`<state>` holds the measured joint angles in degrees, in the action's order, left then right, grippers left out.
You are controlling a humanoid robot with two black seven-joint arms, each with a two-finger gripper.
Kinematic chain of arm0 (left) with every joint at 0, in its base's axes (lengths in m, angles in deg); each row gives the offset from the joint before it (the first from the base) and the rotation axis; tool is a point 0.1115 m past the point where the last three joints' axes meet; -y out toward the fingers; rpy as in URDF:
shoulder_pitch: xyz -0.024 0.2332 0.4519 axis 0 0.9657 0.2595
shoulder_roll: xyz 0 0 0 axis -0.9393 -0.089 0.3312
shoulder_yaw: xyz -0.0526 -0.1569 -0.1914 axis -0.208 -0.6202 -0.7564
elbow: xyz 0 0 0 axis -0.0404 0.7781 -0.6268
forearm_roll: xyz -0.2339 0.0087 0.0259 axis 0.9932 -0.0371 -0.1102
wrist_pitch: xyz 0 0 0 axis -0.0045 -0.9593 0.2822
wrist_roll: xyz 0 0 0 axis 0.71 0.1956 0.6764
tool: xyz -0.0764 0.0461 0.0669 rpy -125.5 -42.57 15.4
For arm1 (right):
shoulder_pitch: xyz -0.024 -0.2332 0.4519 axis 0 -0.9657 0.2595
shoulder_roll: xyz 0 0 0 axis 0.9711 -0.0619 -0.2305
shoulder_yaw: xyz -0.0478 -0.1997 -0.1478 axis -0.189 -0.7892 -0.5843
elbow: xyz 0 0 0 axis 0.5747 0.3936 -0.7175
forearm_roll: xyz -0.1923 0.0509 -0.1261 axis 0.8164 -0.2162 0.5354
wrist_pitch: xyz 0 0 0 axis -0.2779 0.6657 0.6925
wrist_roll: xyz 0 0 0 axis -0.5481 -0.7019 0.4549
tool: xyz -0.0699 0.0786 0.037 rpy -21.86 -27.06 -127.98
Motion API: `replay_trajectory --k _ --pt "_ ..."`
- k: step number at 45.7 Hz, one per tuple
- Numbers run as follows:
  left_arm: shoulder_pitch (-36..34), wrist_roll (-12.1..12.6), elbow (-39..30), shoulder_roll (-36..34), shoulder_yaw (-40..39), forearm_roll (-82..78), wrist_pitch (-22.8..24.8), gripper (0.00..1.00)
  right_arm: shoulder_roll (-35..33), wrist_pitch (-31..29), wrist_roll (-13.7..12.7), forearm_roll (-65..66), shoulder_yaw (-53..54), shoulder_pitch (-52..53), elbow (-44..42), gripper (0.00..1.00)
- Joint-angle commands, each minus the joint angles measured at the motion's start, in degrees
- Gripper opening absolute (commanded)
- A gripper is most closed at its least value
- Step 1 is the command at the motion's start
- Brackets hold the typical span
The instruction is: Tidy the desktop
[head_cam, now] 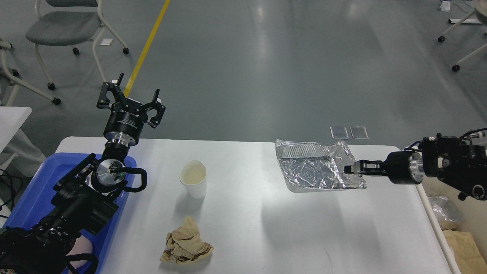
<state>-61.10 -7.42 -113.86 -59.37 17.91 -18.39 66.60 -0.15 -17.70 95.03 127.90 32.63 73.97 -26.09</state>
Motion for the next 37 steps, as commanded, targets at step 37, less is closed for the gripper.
replay_trajectory --k 37 --pt "1.84 -3.60 -0.09 -1.04 0.00 -5.71 -1.49 0.97 -4.06 1.27 -2.14 -7.61 0.18 4.61 14.96 0.00"
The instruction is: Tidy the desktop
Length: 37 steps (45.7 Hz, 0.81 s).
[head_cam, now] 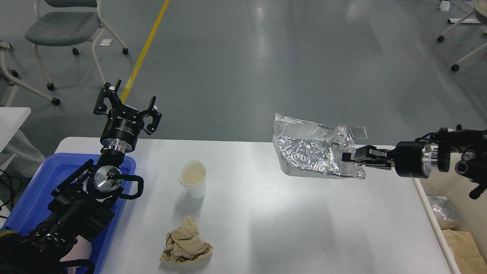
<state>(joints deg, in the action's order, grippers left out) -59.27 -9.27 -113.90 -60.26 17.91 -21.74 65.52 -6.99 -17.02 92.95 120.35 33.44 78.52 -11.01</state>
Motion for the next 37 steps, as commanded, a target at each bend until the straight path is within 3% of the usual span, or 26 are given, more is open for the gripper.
replay_trajectory --k 1,10,21,23,25,29,32,37 --pt "0.01 -2.19 -0.06 -0.24 0.00 -2.97 -0.50 0.97 3.39 0.67 -0.06 0.02 -0.71 -0.03 -0.30 0.00" --pt "0.01 -2.98 -0.06 -0.24 0.00 -4.47 -0.59 0.97 8.14 0.76 -0.23 0.02 -2.30 0.06 -2.15 0.00" --pt "-0.08 -4.39 -0.58 -1.11 0.00 -5.52 -2.17 0.96 8.76 0.76 -0.23 -0.07 -2.65 0.76 -2.50 0.00" --pt "-0.08 -5.96 -1.11 -1.03 -0.18 -6.75 -3.04 0.96 9.02 0.76 -0.24 -0.07 -2.65 0.76 -2.85 0.00" --pt "-0.17 -9.03 -1.29 -0.68 -0.09 -8.86 -4.62 0.96 9.37 0.76 -0.32 -0.24 -2.74 0.68 -2.85 0.00" --pt "-0.25 -15.01 -2.60 0.46 -0.09 -15.09 -11.38 0.96 9.72 0.85 -0.32 -0.24 -2.83 0.59 -2.94 0.00" --pt "-0.17 -15.72 -2.87 1.08 0.00 -18.79 -13.85 0.96 9.72 0.76 -0.32 -0.24 -3.44 0.59 -2.94 0.00" --pt "-0.60 -14.85 -3.13 2.05 2.54 -21.87 -14.30 0.96 9.72 0.94 -0.32 -0.33 -5.02 0.85 -2.94 0.00"
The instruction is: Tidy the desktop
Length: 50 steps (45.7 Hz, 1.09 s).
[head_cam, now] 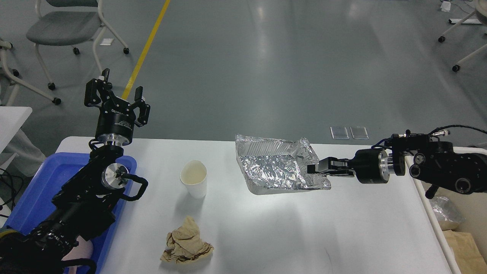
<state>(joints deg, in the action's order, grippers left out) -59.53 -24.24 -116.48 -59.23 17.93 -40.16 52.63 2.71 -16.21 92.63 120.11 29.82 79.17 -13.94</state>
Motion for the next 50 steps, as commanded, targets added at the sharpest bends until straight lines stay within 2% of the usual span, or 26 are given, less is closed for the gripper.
replay_trajectory --k 1,4,7,10,12,16,21,29,33,40,50 --pt "-0.60 0.47 -0.55 1.10 3.84 -3.45 -1.49 0.96 0.03 0.13 0.00 0.00 -1.49 0.21 -0.01 0.00" --pt "-1.57 2.40 -0.99 0.58 9.28 -3.45 -1.84 0.96 0.03 0.13 0.00 -0.09 -1.49 0.21 -0.09 0.00" --pt "-2.71 5.47 -1.60 -1.09 15.52 -3.45 -1.93 0.96 0.03 0.13 0.09 0.00 -1.49 0.21 -0.09 0.00" --pt "-3.51 8.37 -2.74 -4.33 21.49 -3.36 -2.01 0.96 0.03 0.39 0.09 0.00 -1.58 0.21 -0.18 0.00" --pt "-4.03 9.35 -5.02 -7.14 25.54 -3.45 -2.02 0.96 -0.06 0.57 0.00 0.00 -1.58 0.21 -0.09 0.00" --pt "-4.65 9.70 -13.27 -13.38 31.70 -3.45 -2.89 0.95 -0.15 0.66 0.09 0.09 -1.76 0.12 -0.18 0.00" --pt "-5.61 9.44 -23.82 -21.82 36.45 -3.89 -6.31 0.95 -0.06 0.75 0.00 0.00 -1.85 0.03 -0.27 0.00" --pt "-8.87 9.00 -36.57 -34.21 44.62 -5.12 -10.89 0.94 0.11 1.01 0.09 0.00 -1.85 -0.14 -0.97 0.00" --pt "-9.48 9.53 -42.29 -41.07 47.44 -7.40 -12.30 0.94 0.20 1.01 0.09 0.00 -1.93 -0.14 -0.97 0.00" --pt "-9.75 12.25 -44.49 -47.58 54.91 -8.90 -9.67 0.95 0.29 1.10 0.09 0.09 -1.85 -0.14 -1.33 0.00" --pt "-9.83 13.66 -44.32 -50.66 55.88 -8.81 -9.93 0.97 0.29 1.10 0.09 0.09 -1.93 -0.23 -1.24 0.00"
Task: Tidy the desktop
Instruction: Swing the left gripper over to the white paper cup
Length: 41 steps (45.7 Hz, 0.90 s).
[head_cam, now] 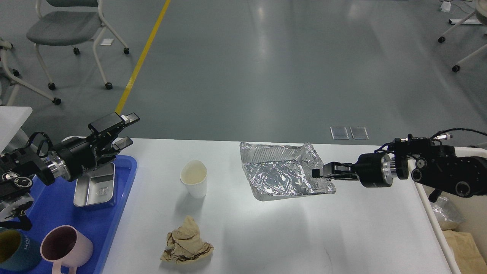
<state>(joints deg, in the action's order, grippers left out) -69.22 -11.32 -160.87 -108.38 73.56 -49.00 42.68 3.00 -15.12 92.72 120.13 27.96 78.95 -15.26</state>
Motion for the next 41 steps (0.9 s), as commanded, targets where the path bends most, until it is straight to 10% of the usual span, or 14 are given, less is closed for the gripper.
replay_trajectory --k 1,20,41 --pt "-0.23 0.91 0.07 -1.60 0.25 0.03 -0.16 0.97 0.00 0.00 0.00 0.07 -0.07 -0.01 -0.01 0.00" --pt "-9.54 9.44 -0.28 -1.87 12.54 -2.87 -2.18 0.97 0.00 0.18 0.00 0.16 0.02 0.43 0.08 0.00" --pt "-28.09 11.29 5.52 16.23 41.81 -12.54 -10.53 0.96 0.09 1.50 0.00 0.42 0.02 -0.01 -0.18 0.00"
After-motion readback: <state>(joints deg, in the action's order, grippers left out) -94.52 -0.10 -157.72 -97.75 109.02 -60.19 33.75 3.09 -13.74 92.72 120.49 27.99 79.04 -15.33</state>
